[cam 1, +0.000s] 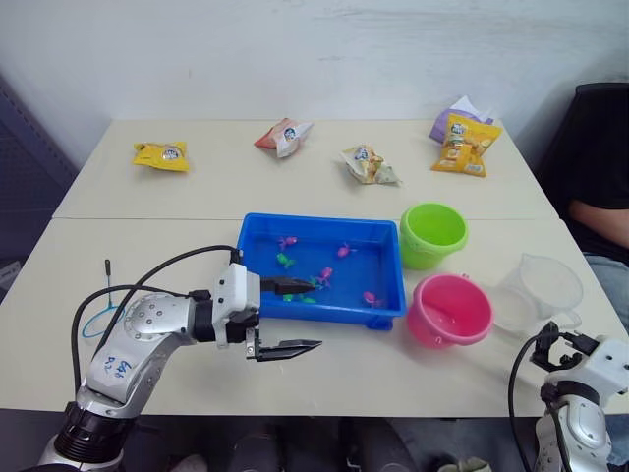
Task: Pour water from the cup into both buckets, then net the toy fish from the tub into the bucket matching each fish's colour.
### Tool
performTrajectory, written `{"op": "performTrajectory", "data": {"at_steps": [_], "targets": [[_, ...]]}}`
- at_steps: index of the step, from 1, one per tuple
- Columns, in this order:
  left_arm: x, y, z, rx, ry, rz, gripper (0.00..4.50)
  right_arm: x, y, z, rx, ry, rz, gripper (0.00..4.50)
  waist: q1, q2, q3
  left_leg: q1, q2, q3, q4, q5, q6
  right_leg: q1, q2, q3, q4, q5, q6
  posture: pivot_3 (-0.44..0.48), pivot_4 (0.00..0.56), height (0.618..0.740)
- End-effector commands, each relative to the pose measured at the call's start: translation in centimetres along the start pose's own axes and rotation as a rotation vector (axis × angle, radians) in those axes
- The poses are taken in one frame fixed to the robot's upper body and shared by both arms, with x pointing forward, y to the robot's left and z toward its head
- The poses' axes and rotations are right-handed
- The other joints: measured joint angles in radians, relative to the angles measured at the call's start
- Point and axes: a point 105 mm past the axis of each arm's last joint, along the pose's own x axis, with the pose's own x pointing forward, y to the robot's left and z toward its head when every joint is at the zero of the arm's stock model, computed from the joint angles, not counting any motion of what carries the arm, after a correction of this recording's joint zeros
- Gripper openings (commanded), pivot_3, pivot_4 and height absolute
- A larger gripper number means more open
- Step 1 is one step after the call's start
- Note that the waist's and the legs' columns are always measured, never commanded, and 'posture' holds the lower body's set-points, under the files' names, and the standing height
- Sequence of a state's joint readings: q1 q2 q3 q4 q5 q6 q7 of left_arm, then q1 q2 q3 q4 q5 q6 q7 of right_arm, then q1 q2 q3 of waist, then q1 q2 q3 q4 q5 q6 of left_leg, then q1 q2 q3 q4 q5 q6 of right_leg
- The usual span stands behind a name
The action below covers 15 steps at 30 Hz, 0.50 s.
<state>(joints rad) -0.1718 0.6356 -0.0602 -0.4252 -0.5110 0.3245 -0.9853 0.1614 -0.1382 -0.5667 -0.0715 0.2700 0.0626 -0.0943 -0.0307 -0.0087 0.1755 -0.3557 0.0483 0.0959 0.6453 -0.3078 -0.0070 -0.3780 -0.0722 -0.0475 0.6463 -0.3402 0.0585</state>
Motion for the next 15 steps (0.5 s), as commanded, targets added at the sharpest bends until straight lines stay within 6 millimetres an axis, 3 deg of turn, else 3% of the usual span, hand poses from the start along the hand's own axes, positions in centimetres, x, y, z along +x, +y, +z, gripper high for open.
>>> {"op": "performTrajectory", "data": {"at_steps": [1, 15], "targets": [[0.1, 0.0, 1.2, 0.05, -0.038, 0.007, 4.43, 0.5, -0.7, 0.7, 0.034, -0.047, -0.05, 4.5, 0.0, 0.0, 0.0, 0.0, 0.0, 0.0, 0.0, 0.0, 0.0, 0.0, 0.0, 0.0, 0.0, 0.0, 0.0, 0.0, 0.15, 0.74], [0.1, -0.5, 1.0, 0.046, -0.029, 0.009, 4.43, 2.2, 0.2, 1.1, 0.13, -0.106, -0.055, 4.5, -0.003, 0.001, 0.001, 0.0, 0.0, 0.0, -0.001, 0.0, 0.0, 0.0, 0.0, 0.0, -0.001, 0.0, 0.0, 0.0, 0.15, 0.74]]}}
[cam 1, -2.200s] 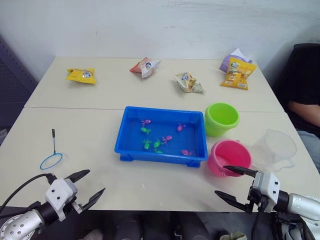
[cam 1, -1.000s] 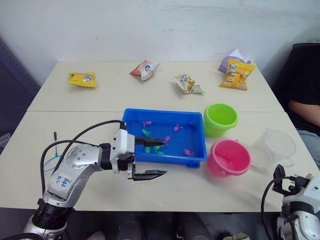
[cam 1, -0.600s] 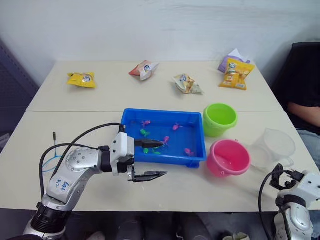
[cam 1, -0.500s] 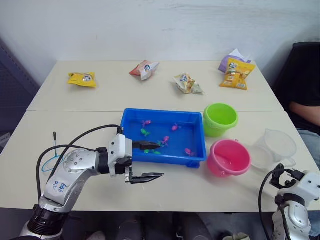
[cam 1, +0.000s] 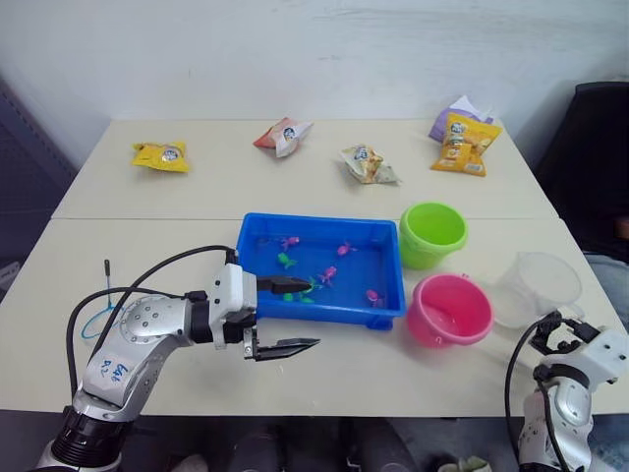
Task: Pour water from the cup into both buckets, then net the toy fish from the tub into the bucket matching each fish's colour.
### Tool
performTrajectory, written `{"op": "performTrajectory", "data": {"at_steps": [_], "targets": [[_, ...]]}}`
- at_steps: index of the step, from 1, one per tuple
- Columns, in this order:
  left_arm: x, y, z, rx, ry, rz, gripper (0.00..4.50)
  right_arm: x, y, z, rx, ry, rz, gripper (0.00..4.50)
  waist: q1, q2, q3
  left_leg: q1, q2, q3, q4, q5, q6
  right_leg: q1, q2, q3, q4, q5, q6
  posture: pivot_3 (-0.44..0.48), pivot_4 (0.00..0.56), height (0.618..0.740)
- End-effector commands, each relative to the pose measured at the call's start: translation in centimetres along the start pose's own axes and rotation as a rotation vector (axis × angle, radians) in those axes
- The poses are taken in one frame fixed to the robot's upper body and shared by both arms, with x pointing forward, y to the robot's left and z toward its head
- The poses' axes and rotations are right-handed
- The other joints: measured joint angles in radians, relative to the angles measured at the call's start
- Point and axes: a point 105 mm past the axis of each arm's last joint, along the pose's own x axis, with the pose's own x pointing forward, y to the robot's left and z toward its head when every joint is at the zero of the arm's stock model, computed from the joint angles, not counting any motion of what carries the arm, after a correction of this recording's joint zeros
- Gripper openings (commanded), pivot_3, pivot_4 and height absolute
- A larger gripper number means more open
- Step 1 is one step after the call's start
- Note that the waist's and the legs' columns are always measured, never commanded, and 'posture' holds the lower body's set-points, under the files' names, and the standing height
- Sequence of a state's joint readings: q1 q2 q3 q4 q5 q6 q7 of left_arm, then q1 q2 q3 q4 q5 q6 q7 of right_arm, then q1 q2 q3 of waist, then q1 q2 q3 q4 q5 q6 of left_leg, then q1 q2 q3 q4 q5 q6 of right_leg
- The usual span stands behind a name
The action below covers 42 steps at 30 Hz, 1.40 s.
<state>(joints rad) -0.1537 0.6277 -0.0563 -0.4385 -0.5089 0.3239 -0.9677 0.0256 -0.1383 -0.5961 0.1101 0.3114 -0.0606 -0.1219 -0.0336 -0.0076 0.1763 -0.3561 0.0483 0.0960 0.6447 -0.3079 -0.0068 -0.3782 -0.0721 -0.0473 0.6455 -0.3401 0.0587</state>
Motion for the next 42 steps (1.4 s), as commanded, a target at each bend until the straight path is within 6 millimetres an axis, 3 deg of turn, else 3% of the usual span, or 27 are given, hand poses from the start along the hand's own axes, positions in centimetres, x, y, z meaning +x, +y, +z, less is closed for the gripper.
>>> {"op": "performTrajectory", "data": {"at_steps": [1, 3, 10, 14, 20, 27, 31, 34, 42], "targets": [[0.0, -0.4, 1.1, 0.049, -0.022, -0.007, 4.48, 0.3, -0.2, 1.5, 0.032, -0.065, -0.001, 4.25, 0.0, 0.0, 0.0, 0.0, 0.0, 0.0, 0.0, 0.0, 0.0, 0.0, 0.0, 0.0, 0.0, 0.0, 0.0, 0.0, 0.15, 0.74], [-0.1, -0.4, 1.0, 0.045, -0.02, -0.004, 4.5, 0.2, -0.1, 1.9, 0.06, -0.077, 0.011, 3.6, 0.0, 0.0, 0.0, 0.0, 0.0, 0.0, -0.001, 0.0, 0.0, 0.0, 0.0, 0.0, 0.0, 0.0, 0.0, 0.0, 0.15, 0.74], [0.0, -0.5, 0.6, 0.034, -0.021, -0.008, 4.5, 0.1, 0.0, 3.0, 0.109, -0.087, 0.025, 0.13, 0.002, 0.001, 0.001, 0.0, 0.0, 0.0, -0.001, 0.0, 0.0, 0.0, 0.0, 0.0, -0.001, 0.0, 0.0, 0.0, 0.15, 0.74], [-0.1, -0.2, 0.4, 0.032, -0.025, -0.001, 4.5, 0.2, 0.1, 3.9, 0.122, -0.096, 0.035, 0.06, 0.003, 0.001, 0.001, -0.001, 0.0, 0.0, -0.002, 0.0, 0.0, -0.001, 0.0, 0.0, -0.002, 0.0, 0.0, 0.0, 0.15, 0.74], [-0.5, 0.9, 0.4, 0.032, -0.04, 0.038, 4.5, 0.6, 0.2, 7.0, 0.101, -0.14, 0.077, 0.06, 0.003, 0.004, 0.003, -0.003, 0.0, 0.0, -0.002, 0.0, 0.0, -0.004, 0.0, 0.0, -0.001, 0.0, 0.0, 0.0, 0.15, 0.74], [-0.1, 1.4, 0.3, 0.008, -0.073, 0.001, 4.5, 0.1, 1.8, 12.3, -0.179, -0.26, 0.311, 0.06, 0.006, 0.004, 0.003, -0.015, -0.001, 0.001, -0.001, 0.004, -0.002, -0.015, 0.0, 0.0, 0.0, 0.001, 0.002, 0.0, 0.15, 0.74], [0.5, 1.2, 0.1, -0.023, -0.076, -0.076, 4.5, -0.6, 2.0, 14.3, -0.349, -0.332, 0.387, 0.06, 0.006, 0.003, 0.003, -0.015, -0.001, 0.001, -0.002, 0.004, -0.002, -0.015, 0.001, 0.0, -0.001, 0.001, 0.002, 0.0, 0.15, 0.74], [1.4, 1.1, 0.1, -0.037, -0.088, -0.125, 4.5, -1.5, 2.8, 14.9, -0.514, -0.386, 0.467, 0.06, 0.007, 0.003, 0.003, -0.015, -0.001, 0.002, -0.002, 0.004, -0.002, -0.015, 0.001, 0.001, -0.001, 0.001, 0.003, 0.0, 0.15, 0.74], [3.4, 1.3, -0.7, -0.05, -0.11, -0.199, 4.5, -4.0, 5.0, 15.8, -0.634, -0.48, 0.56, 0.06, 0.006, 0.002, 0.004, -0.014, -0.001, 0.002, -0.001, 0.006, -0.006, -0.015, 0.004, 0.002, -0.001, 0.002, 0.004, 0.0, 0.15, 0.74]]}}
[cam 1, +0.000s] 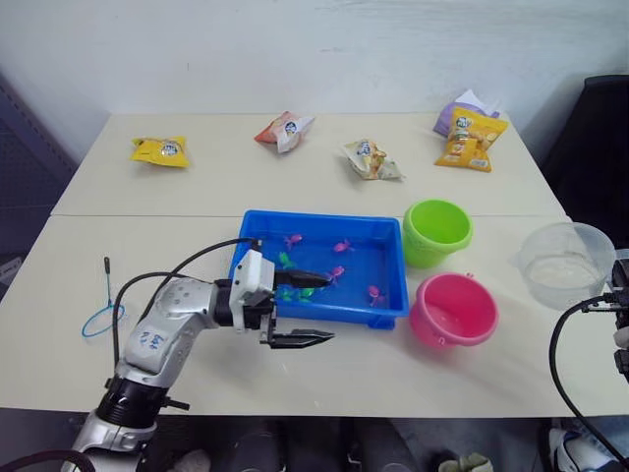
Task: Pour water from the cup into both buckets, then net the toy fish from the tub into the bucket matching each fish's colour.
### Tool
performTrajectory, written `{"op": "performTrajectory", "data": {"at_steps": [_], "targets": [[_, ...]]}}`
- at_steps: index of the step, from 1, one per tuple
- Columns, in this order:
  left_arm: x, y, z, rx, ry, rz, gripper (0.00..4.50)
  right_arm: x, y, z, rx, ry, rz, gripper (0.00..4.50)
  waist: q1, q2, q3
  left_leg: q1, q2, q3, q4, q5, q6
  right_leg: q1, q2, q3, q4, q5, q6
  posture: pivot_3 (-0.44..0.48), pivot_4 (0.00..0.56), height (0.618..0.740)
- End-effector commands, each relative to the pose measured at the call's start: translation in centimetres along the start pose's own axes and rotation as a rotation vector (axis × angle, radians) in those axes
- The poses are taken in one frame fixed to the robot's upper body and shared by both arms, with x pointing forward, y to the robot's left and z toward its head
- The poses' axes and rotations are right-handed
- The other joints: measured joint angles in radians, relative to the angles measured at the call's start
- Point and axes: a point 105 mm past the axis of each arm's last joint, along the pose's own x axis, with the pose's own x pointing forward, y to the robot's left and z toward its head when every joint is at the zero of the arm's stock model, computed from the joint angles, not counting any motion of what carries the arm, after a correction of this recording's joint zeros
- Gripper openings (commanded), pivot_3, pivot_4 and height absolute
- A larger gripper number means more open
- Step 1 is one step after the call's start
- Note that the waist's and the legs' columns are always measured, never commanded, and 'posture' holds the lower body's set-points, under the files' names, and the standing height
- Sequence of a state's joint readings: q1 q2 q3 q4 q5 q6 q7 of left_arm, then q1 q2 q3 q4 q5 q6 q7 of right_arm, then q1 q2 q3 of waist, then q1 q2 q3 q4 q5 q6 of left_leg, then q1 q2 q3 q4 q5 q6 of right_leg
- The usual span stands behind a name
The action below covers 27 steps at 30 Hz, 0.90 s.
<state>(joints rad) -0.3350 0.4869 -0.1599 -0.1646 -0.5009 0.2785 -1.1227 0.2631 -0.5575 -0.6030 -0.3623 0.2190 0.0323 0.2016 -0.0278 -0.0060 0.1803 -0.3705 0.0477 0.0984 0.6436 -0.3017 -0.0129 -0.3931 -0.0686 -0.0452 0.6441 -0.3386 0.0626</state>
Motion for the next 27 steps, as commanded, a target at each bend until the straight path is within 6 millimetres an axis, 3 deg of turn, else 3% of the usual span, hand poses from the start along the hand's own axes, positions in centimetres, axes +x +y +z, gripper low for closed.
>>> {"op": "performTrajectory", "data": {"at_steps": [1, 9, 21, 27], "targets": [[0.6, 0.0, 0.2, 0.036, -0.006, -0.045, 4.5, -0.1, 0.4, 3.2, -0.109, -0.126, 0.037, 0.06, 0.0, 0.0, 0.0, 0.0, 0.0, 0.0, 0.0, 0.0, 0.0, 0.0, 0.0, 0.0, 0.0, 0.0, 0.0, 0.0, 0.15, 0.74], [1.3, 0.4, 0.1, 0.054, -0.021, -0.089, 4.5, -0.6, 1.0, 4.5, -0.377, -0.201, 0.1, 0.06, 0.003, 0.0, 0.0, 0.0, 0.0, 0.001, 0.001, 0.0, 0.0, 0.0, 0.003, 0.004, 0.0, 0.0, 0.001, 0.0, 0.15, 0.74], [1.4, 0.8, 0.0, 0.077, -0.03, -0.068, 4.5, -1.5, 3.1, 3.9, -0.552, -0.24, 0.19, 0.06, 0.002, 0.0, 0.0, 0.001, 0.001, 0.004, 0.002, 0.0, 0.0, 0.0, 0.005, 0.008, 0.0, 0.001, 0.002, 0.0, 0.15, 0.74], [1.2, 0.8, -0.1, 0.08, -0.028, -0.06, 4.5, -1.7, 3.0, 3.7, -0.606, -0.239, 0.181, 0.06, 0.001, 0.0, 0.0, 0.001, 0.001, 0.005, 0.003, 0.0, 0.0, 0.0, 0.005, 0.009, 0.0, 0.001, 0.002, 0.0, 0.15, 0.74]]}}
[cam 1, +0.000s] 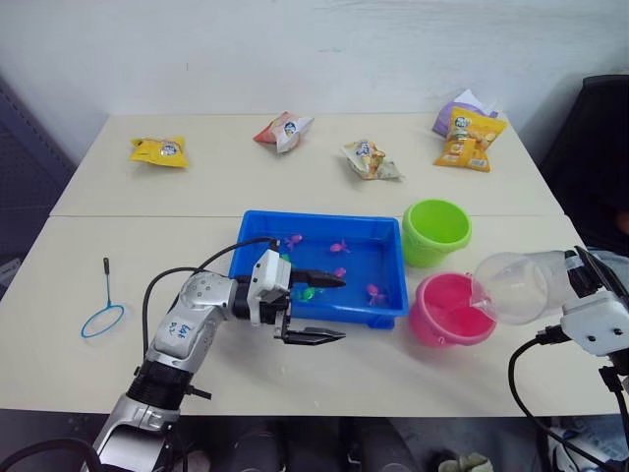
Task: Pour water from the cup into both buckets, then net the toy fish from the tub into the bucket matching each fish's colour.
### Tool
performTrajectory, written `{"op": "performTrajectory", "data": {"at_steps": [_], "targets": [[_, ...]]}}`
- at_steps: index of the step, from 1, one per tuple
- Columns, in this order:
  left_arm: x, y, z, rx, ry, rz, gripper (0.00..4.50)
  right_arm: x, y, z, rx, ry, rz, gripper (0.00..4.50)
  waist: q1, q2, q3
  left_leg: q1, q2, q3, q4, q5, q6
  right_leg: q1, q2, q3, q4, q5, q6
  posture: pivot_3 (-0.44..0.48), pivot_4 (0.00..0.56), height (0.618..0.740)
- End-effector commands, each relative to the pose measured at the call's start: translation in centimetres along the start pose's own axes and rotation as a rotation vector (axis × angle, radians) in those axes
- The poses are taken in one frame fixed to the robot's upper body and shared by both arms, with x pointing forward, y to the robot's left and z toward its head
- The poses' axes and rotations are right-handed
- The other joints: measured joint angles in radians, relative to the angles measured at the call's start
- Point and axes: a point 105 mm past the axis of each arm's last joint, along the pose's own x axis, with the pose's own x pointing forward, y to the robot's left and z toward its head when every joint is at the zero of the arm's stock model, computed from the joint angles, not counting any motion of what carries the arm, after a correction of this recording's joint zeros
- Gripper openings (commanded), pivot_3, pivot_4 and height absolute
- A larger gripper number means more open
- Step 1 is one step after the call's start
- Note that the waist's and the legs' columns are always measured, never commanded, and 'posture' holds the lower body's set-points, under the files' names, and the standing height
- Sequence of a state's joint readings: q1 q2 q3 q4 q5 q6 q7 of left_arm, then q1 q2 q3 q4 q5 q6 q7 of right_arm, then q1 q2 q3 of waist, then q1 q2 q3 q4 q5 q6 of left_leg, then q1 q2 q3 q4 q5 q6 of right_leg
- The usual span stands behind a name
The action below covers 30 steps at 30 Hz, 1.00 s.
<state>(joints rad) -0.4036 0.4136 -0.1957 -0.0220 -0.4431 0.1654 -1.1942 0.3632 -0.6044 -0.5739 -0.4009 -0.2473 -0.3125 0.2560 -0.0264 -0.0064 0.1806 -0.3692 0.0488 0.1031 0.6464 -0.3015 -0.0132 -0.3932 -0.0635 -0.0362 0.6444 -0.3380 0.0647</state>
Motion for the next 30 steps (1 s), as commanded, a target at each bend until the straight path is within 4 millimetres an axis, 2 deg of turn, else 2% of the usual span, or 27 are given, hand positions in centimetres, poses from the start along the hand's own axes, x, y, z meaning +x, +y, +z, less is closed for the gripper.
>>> {"op": "performTrajectory", "data": {"at_steps": [1, 19, 26, 30], "targets": [[0.0, -0.1, 0.5, 0.035, -0.006, -0.001, 4.5, -0.2, -0.9, 0.6, -0.042, -0.027, -0.04, 0.06, 0.0, 0.0, 0.0, 0.0, 0.0, 0.0, 0.0, 0.0, 0.0, 0.0, 0.0, 0.0, 0.0, 0.0, 0.0, 0.0, 0.15, 0.74], [-0.4, 0.3, 0.6, 0.05, 0.006, 0.023, 4.5, -0.2, -0.6, 0.7, -0.098, -0.035, -0.073, 0.06, 0.0, 0.0, 0.0, 0.001, 0.0, 0.001, 0.001, 0.0, 0.0, 0.0, 0.0, 0.001, 0.001, 0.0, 0.0, 0.0, 0.15, 0.74], [-0.6, 0.4, 0.6, 0.052, 0.009, 0.035, 4.5, -0.1, -0.8, 0.1, -0.003, -0.015, -0.108, 0.06, -0.001, 0.0, 0.0, 0.001, 0.0, 0.002, 0.001, 0.0, 0.0, 0.0, 0.0, 0.002, 0.001, 0.0, 0.0, 0.0, 0.15, 0.74], [-0.7, 0.6, 0.7, 0.06, 0.013, 0.039, 4.5, 0.0, -0.8, -0.2, 0.19, 0.0, -0.146, 0.06, 0.0, 0.0, 0.0, 0.001, 0.0, 0.002, 0.001, 0.0, 0.0, 0.0, 0.0, 0.002, 0.002, 0.0, 0.0, 0.0, 0.15, 0.74]]}}
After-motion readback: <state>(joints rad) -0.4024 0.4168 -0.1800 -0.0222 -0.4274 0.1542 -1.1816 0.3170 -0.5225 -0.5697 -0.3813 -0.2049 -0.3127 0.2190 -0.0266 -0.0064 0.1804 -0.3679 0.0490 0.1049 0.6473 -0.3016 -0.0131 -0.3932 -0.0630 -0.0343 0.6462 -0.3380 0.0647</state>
